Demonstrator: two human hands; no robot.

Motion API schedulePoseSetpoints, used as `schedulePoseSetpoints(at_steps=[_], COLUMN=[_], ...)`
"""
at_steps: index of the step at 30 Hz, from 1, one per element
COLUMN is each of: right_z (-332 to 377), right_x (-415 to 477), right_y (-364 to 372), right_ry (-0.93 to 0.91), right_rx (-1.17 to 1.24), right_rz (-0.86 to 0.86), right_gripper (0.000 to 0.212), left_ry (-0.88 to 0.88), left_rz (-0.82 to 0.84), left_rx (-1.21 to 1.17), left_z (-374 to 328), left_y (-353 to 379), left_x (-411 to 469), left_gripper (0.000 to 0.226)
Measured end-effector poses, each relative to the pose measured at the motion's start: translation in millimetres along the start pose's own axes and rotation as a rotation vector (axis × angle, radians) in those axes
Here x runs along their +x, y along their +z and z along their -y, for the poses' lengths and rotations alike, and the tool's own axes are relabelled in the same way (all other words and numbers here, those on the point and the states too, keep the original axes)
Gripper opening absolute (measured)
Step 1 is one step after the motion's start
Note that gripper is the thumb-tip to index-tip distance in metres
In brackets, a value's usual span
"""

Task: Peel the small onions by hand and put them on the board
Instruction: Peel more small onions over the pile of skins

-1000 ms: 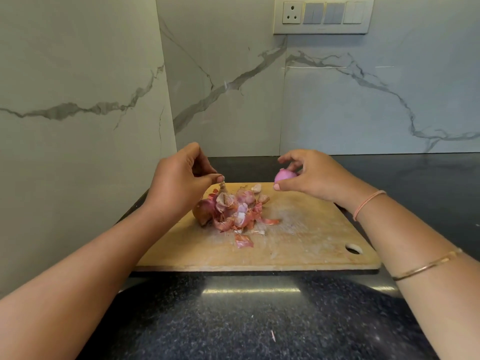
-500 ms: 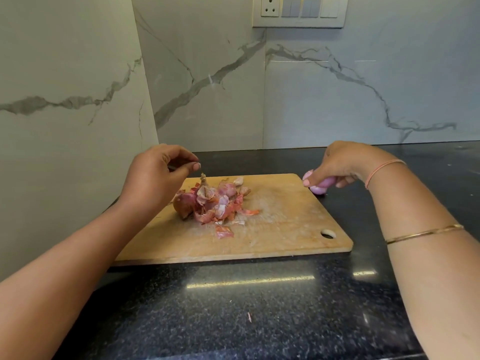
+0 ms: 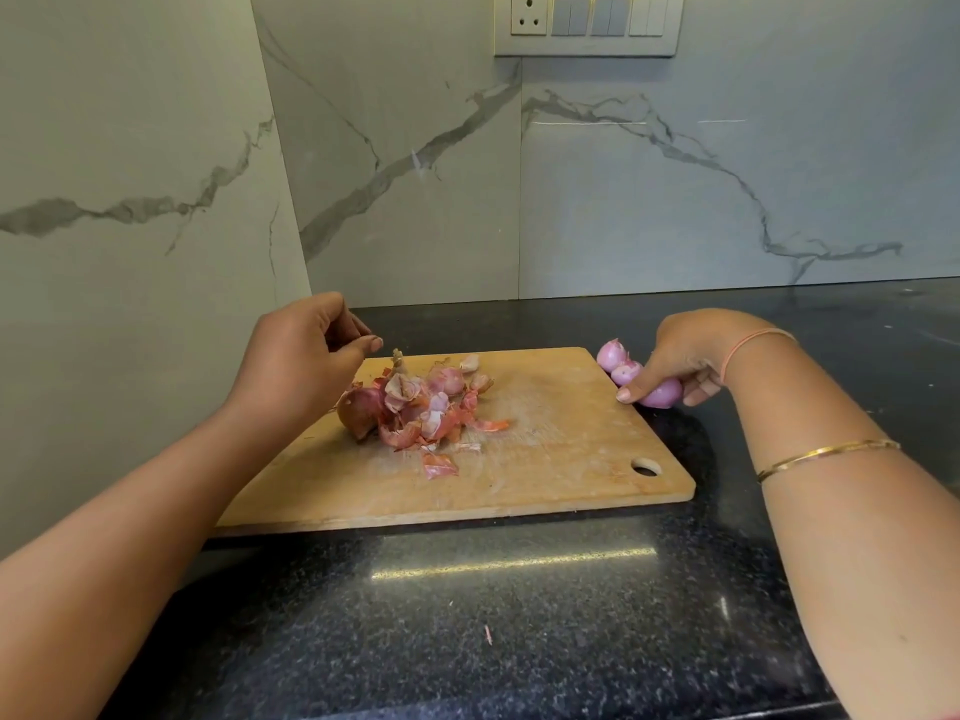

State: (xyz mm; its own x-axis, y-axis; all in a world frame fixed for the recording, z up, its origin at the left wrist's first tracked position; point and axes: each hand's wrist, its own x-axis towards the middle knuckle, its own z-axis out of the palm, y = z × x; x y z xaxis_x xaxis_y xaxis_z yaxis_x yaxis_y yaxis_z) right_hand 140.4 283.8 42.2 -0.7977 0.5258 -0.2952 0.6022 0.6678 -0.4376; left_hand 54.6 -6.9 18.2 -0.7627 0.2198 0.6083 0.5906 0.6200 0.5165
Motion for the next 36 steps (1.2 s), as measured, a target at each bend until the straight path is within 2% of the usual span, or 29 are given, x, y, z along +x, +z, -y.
schedulePoseSetpoints(at_steps=[6, 14, 19, 23, 29, 32, 33, 35, 36], right_z=[3.2, 11.2, 14.0, 17.1, 25.1, 37.0, 42.5, 55.6, 62.0], right_x=[-2.7, -7.3, -9.1, -10.1, -4.3, -9.8, -13.1, -22.3, -27.0], right_y=[-0.5, 4.9, 6.0, 7.2, 12.6, 21.1, 26.4, 39.9, 47.5], right_ry=[-0.012, -0.066, -0.087, -0.108, -0.182, -0.271, -0.318, -0.442, -0.522], right_rx=[0.007, -0.133, -0.160, -0.200, -0.242, -0.207, -0.209, -0.204, -0.179], right_rz=[-0.008, -0.061, -0.079, -0.093, -0.158, -0.192, -0.214, -0.265, -0.285], right_gripper=[0.036, 0.039, 0.057, 0.041, 0.045, 0.049, 0.045, 0.043, 0.044], left_ry=[-0.017, -0.026, -0.023, -0.022, -0.025, -0.028, -0.033, -0.043, -0.047], left_rz=[0.009, -0.020, -0.002, 0.015, 0.014, 0.022, 0.041, 0.084, 0.099], left_rx=[-0.064, -0.089, -0.053, -0.077, -0.109, -0.149, -0.148, -0.121, -0.097], left_z=[-0.4, 3.9, 1.2, -0.8, -0.1, 2.1, 3.2, 5.3, 6.2], left_y=[-5.1, -4.0, -5.1, -8.8, -11.0, -13.8, -14.8, -15.8, -16.1], left_x=[1.6, 4.2, 4.3, 3.8, 3.9, 5.9, 6.3, 7.2, 8.0], left_gripper=[0.019, 0.017, 0.015, 0.021, 0.018, 0.018, 0.025, 0.037, 0.033])
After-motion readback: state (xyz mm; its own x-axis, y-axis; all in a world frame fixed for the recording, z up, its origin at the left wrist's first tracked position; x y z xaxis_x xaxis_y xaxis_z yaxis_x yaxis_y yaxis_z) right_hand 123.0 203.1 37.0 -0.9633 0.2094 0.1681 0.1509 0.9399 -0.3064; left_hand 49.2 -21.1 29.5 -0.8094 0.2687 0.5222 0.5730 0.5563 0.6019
